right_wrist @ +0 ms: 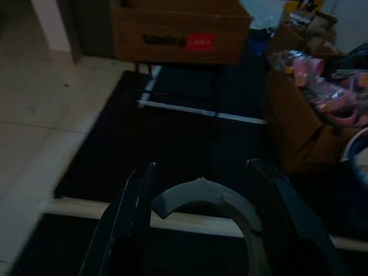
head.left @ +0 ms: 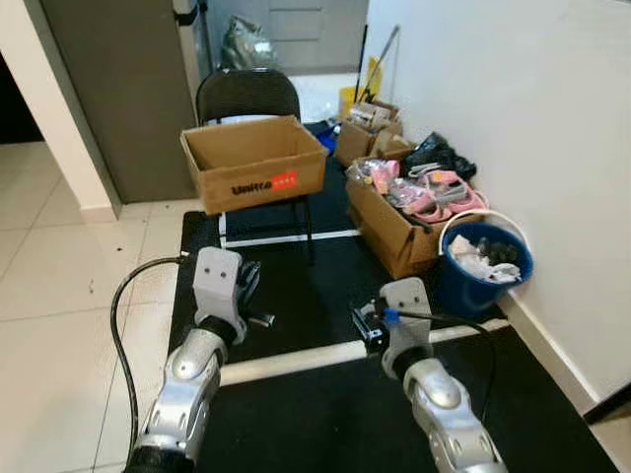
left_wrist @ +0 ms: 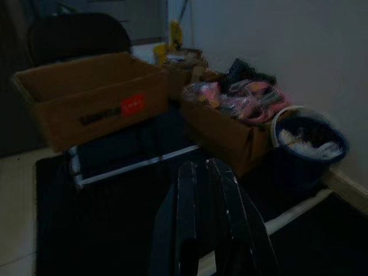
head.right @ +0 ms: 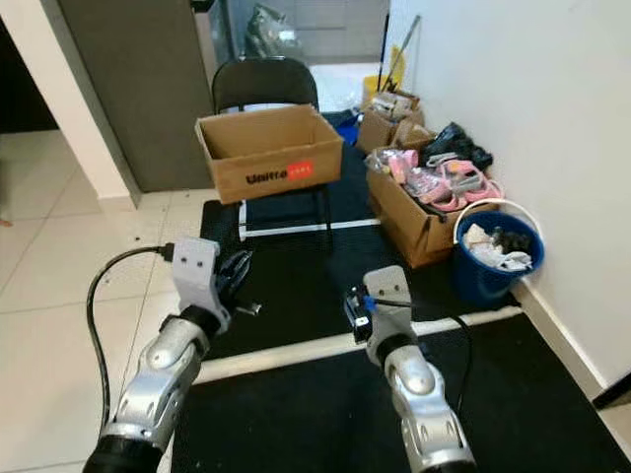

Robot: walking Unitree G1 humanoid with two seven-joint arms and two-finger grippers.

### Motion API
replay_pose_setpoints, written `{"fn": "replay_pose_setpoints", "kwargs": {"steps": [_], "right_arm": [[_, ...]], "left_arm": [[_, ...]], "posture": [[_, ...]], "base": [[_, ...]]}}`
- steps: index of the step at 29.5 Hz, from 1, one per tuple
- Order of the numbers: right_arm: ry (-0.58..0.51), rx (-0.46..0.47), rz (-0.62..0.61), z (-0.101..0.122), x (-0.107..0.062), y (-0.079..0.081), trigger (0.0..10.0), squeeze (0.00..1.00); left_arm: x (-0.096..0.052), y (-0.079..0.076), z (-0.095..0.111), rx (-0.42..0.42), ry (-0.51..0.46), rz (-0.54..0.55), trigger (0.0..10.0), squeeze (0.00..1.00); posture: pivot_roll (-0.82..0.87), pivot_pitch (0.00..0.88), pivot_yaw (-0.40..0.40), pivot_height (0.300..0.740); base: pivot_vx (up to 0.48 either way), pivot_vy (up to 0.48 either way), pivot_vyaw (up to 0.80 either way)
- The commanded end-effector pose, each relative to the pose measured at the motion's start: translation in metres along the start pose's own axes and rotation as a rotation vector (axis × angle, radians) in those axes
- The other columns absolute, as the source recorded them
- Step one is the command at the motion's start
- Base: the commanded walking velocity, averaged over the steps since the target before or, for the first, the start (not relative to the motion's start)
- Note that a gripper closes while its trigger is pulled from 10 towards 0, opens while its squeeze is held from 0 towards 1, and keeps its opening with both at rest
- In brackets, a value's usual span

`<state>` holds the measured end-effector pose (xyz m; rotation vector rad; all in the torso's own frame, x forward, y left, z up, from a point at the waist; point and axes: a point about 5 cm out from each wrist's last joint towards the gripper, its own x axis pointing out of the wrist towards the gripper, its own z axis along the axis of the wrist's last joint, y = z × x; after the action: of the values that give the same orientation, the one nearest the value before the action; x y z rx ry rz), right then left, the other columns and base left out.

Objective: Picking trash to rubbish bin

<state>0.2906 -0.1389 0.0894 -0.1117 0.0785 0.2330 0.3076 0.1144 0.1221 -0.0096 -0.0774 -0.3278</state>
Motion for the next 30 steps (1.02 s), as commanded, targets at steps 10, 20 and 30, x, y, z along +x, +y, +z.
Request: {"fn": "replay_pose_setpoints", "kwargs": {"steps": [10,20,30], "right_arm": [[0.008,0.011,0.010,-0.0006,0.0015,0.0035,10.0,0.00],[0.012,0.037,-0.003,-0.0010,0.0016,0.0016,10.0,0.00],[0.014,0.015,0.020,-0.0004,0.0031,0.0049,10.0,0.00]], "left_arm": [[-0.0044,0.0049,-0.0046,0.003,0.026,0.015,10.0,0.00],[-0.0038,0.0045,-0.0046,0.004,0.026,0.014,10.0,0.00],[-0.0051,0.0056,-0.0045,0.004,0.025,0.019,10.0,0.00]], "posture": [[-0.02,0.072,0.020,0.740],[-0.02,0.071,0.019,0.740],[-0.01,0.074,0.015,0.740]], "base": [[0.436,0.000,0.00],[0.436,0.000,0.00],[0.435,0.000,-0.29]]}}
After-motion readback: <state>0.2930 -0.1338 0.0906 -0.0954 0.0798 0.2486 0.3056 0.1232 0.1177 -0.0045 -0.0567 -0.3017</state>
